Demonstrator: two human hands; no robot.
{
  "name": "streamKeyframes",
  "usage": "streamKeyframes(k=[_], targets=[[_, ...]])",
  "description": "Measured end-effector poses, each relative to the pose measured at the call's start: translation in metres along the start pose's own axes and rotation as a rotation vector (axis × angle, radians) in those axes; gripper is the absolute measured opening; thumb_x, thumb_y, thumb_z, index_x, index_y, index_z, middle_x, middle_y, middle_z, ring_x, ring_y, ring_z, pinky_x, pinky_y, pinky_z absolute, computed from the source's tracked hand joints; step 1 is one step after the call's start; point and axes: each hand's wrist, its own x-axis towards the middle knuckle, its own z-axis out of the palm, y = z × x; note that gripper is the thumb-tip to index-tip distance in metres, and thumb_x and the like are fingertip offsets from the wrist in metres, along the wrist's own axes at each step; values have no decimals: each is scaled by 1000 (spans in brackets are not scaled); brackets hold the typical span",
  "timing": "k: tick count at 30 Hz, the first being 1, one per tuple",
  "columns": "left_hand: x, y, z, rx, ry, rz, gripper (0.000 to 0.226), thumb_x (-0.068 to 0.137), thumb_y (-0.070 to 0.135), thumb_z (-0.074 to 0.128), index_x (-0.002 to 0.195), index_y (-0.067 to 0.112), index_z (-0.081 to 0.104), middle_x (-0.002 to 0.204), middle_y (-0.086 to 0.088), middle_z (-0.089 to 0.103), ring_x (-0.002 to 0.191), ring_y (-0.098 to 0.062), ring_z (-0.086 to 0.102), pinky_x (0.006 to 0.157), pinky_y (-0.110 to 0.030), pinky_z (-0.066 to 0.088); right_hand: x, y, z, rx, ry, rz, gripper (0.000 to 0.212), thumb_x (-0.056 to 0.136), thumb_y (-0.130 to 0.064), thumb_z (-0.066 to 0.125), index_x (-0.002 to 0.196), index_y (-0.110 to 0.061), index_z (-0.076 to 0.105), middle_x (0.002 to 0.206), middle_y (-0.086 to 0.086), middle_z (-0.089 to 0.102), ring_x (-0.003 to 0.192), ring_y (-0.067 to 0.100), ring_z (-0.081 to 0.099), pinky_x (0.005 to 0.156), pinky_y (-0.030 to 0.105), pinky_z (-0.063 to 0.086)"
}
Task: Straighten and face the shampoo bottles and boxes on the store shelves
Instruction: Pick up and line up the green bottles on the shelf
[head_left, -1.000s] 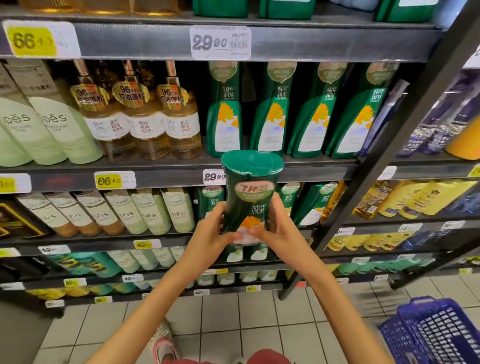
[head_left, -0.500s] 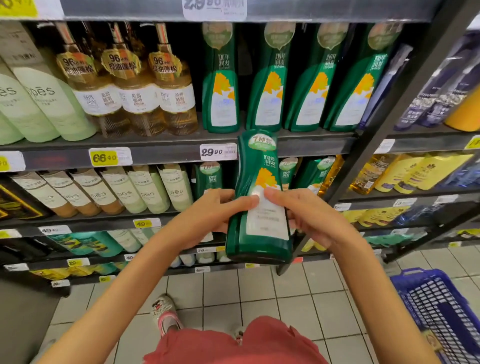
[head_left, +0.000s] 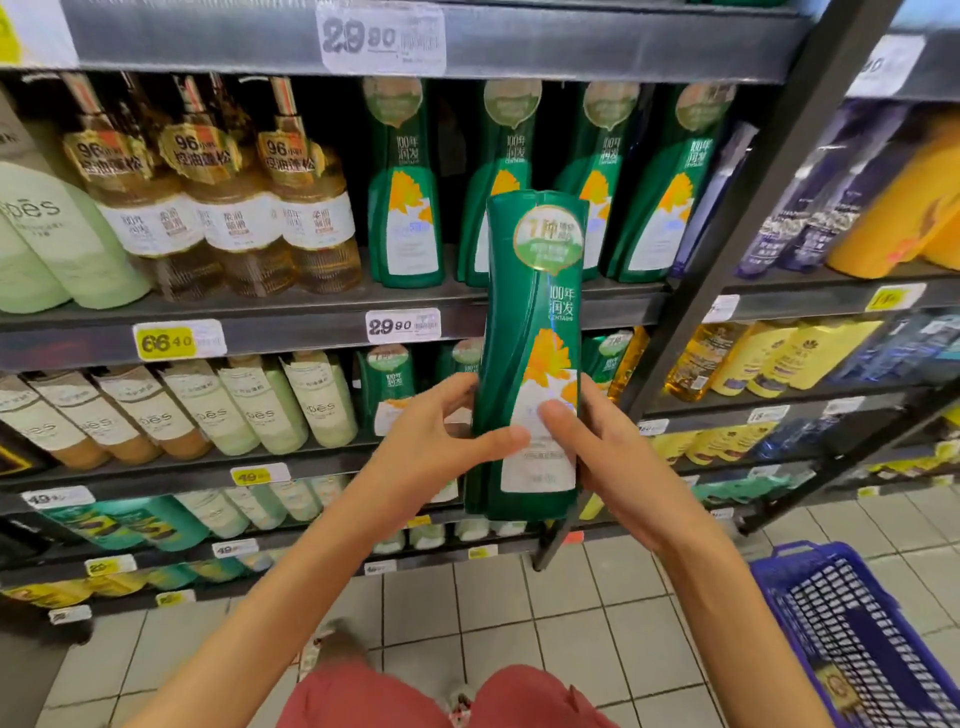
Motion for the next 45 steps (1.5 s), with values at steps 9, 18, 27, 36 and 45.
streamKeyframes(k=[9,18,27,36,45], targets=[[62,91,2,-5,29,370,28,82,11,67,103,28,62,100,13,71,89,-7,69,71,-15,53,40,-91,-13,-171,285,-439,35,81,-45,53,106,-21,56,83,-25,66,79,-8,60,69,9,46],[141,196,1,99,34,558,18,81,19,70,96,27,64,96,8,71,84,-3,68,78,-21,55,95,-188,-41,-139,517,-599,33,86,-38,57,107,-14,64,99,0,72,93,14,67,76,24,52],[197,235,7,229,44,547,42,82,25,68,118,11,51,113,-2,63,101,-14,60,87,-22,48,149,-241,-64,-271,648,-616,27,95,-30,52,107,-7,56,90,-4,55,83,4,54,77,18,43],[226,224,15,278,165,584,38,85,15,64,115,11,40,96,16,50,85,4,49,64,5,36,177,-238,-87,-344,542,-660,20,95,-28,51,112,-18,51,91,-13,58,81,-8,55,72,9,43],[230,210,29,330,365,673,42,86,6,62,111,27,35,97,30,48,86,23,46,72,7,33,173,-224,-94,-535,463,-716,38,97,-31,47,134,-33,40,122,-20,52,107,-14,47,90,6,34]])
